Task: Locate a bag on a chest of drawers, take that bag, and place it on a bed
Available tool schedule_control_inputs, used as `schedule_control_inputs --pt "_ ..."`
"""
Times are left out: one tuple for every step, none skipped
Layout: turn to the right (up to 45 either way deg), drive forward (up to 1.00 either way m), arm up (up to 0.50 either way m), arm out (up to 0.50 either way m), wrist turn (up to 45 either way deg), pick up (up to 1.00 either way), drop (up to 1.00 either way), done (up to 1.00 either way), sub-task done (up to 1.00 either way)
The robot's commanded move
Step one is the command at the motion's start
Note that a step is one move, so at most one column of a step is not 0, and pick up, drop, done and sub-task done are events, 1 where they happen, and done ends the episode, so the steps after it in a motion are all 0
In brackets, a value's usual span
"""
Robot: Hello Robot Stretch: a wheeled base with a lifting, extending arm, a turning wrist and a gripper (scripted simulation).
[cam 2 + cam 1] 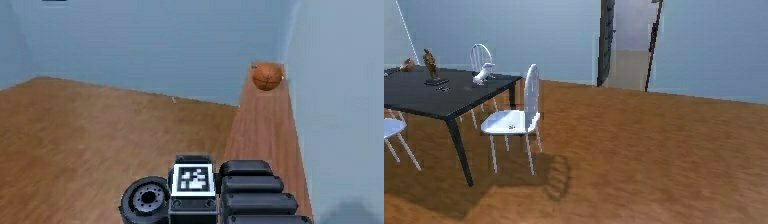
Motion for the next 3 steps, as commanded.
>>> schedule_control_inputs --pt "-15.0 0.0 0.0 0.0 0.0 0.0 0.0 0.0 0.0" --pt "0.0 0.2 0.0 0.0 0.0 0.0 0.0 0.0 0.0" --pt "24.0 0.0 0.0 0.0 0.0 0.0 0.0 0.0 0.0"
